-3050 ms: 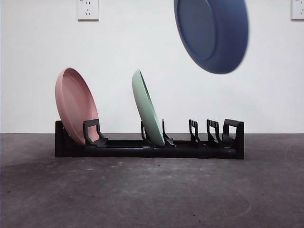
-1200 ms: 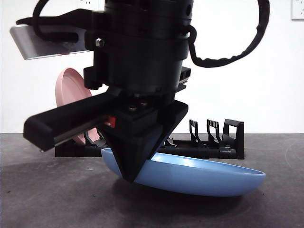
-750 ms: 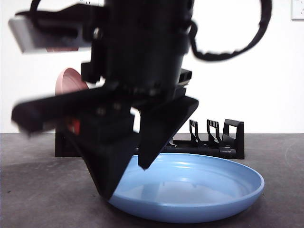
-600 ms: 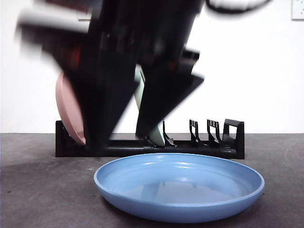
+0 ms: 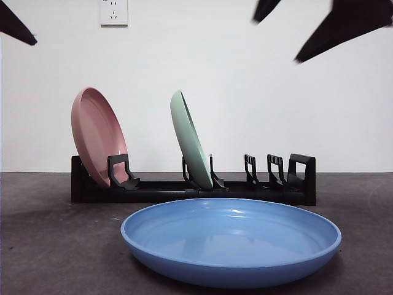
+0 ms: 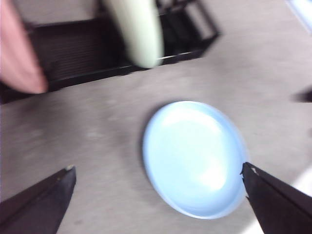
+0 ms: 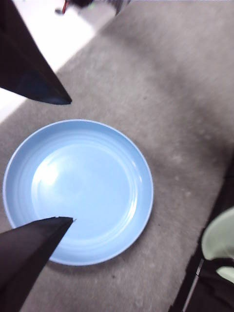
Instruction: Place the plate
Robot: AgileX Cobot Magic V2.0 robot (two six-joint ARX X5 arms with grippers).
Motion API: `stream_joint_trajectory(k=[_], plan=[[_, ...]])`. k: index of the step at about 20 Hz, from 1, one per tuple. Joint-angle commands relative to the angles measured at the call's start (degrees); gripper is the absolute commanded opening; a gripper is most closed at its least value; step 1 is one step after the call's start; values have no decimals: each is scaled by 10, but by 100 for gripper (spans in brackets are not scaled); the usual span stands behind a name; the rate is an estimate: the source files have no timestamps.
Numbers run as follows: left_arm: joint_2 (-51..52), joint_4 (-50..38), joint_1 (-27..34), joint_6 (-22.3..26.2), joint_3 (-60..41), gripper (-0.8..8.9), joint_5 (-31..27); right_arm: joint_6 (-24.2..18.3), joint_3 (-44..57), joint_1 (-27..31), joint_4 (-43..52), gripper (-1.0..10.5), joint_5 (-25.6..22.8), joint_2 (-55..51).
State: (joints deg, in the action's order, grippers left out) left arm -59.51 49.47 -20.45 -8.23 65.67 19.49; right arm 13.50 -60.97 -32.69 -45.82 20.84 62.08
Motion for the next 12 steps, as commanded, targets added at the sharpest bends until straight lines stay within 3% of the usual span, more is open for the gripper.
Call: stream_joint_trajectory(k=[1, 4, 8, 12], plan=[[-53, 24, -10, 0, 68, 557, -64, -45, -10, 68, -13, 366, 70, -24], [-142, 77, -22, 8, 175, 557, -141, -74, -10, 149, -37, 388, 160, -60], [-263, 136, -52, 14, 307, 552, -252, -102, -9, 213, -70, 393, 189, -104], [-367, 153, -85, 46, 413, 552, -395, -113, -9, 226, -87, 393, 212, -141]])
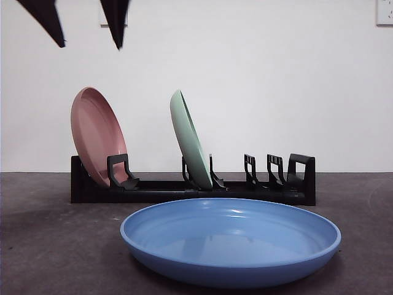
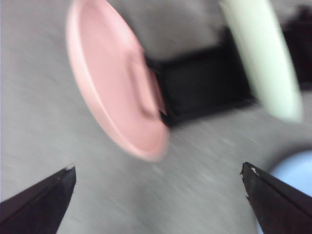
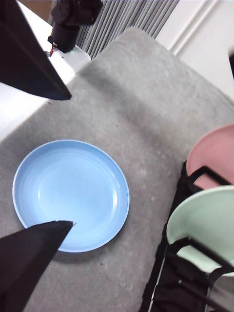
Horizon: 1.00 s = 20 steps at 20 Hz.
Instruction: Place the plate
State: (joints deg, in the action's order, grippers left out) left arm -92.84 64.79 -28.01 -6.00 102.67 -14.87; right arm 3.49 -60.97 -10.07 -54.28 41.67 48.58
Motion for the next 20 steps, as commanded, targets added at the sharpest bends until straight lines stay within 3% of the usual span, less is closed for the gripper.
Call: stream_joint_trajectory(k=[1, 6, 8, 17, 20], plan=[[-59, 1, -14, 33, 66, 552, -97, -13, -9, 0, -9, 393, 4, -14], [-150, -1, -15, 56, 124, 548, -207, -13, -8, -3, -30, 393, 5, -47], [-171, 0, -8, 58, 124, 492, -210, -13, -9, -3, -31, 393, 5, -59], [-202, -10, 34, 51, 124, 474, -213, -14, -8, -3, -44, 393, 5, -65], [-202, -16, 42, 47, 124, 340, -205, -14, -9, -3, -44, 393, 5, -65]])
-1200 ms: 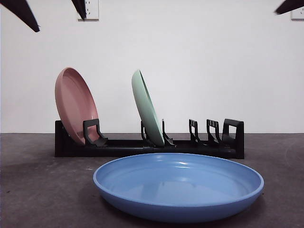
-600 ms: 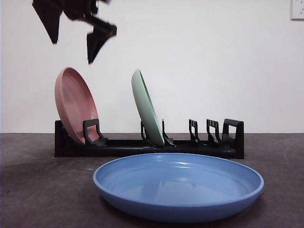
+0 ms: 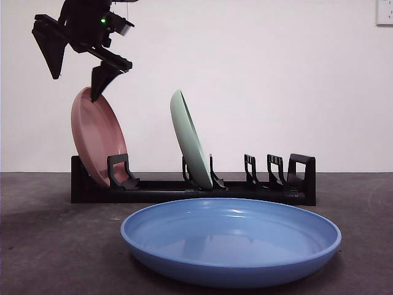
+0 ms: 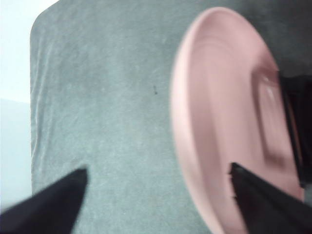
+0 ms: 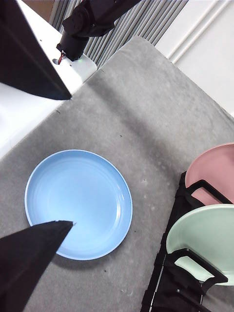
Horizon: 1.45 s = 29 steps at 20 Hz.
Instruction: Place the plate
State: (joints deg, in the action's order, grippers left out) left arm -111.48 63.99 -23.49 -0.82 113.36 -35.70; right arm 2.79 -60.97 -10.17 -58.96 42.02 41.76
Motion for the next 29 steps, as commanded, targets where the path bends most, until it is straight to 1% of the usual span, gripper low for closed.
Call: stream_joint_trajectory(k=[1, 4, 7, 9, 11, 13, 16, 18, 19, 20, 25, 29], plan=[[-15, -9, -3, -5, 17, 311, 7, -7, -8, -2, 3, 393, 2, 3], [-16, -17, -5, -5, 17, 219, 19, -7, -8, -2, 3, 393, 2, 3], [-16, -21, -7, -4, 17, 202, 24, -8, -8, -2, 3, 393, 2, 3], [-16, -21, -6, -3, 17, 144, 25, -8, -8, -2, 3, 393, 2, 3], [-16, -21, -7, -3, 17, 139, 25, -9, -9, -2, 3, 393, 2, 3], [-16, -21, -10, -3, 17, 91, 26, -9, -8, -2, 3, 393, 2, 3], [-16, -23, -16, 0, 17, 49, 27, -9, -8, -2, 3, 393, 2, 3], [-16, -23, -20, 0, 17, 47, 27, -9, -9, -3, 3, 393, 2, 3], [-16, -23, -21, 2, 17, 18, 27, -9, -9, -3, 3, 393, 2, 3], [-16, -23, -21, 2, 17, 13, 27, -9, -9, -3, 3, 393, 2, 3], [-16, -27, -22, 2, 17, 14, 24, -9, -9, -3, 3, 393, 2, 3], [-16, -26, -29, 11, 22, 14, -3, -10, -8, -3, 3, 393, 2, 3]])
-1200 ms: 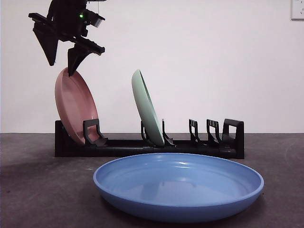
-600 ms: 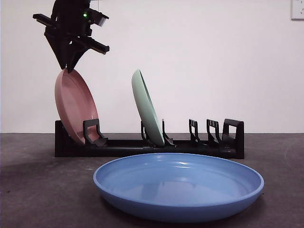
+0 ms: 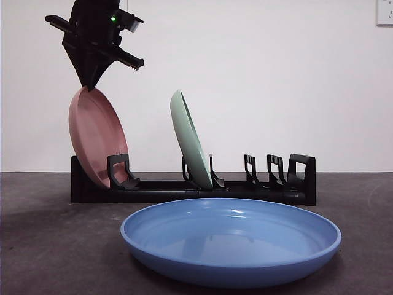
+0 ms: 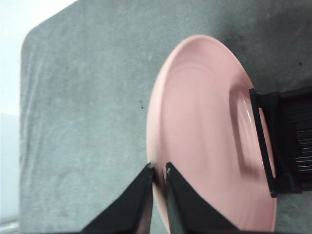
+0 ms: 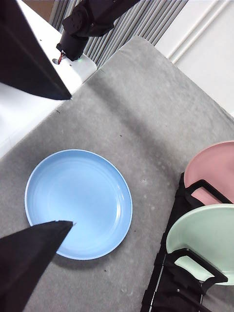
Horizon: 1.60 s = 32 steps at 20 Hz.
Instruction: Place the plate
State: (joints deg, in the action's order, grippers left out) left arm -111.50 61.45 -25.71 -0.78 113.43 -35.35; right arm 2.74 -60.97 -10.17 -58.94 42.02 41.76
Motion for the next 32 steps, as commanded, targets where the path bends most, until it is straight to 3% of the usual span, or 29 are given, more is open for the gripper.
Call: stream_joint_trajectory(k=[1, 15, 24, 32], plan=[[-16, -1, -9, 12, 25, 14, -9, -10, -9, -3, 3, 393, 2, 3], [-9, 94, -28, 14, 160, 13, -28, -11, -8, -3, 3, 393, 2, 3], [44, 117, -40, 14, 167, 12, -26, -13, -9, -3, 3, 393, 2, 3], [115, 137, -48, 1, 167, 12, 27, -13, -9, -3, 3, 393, 2, 4]])
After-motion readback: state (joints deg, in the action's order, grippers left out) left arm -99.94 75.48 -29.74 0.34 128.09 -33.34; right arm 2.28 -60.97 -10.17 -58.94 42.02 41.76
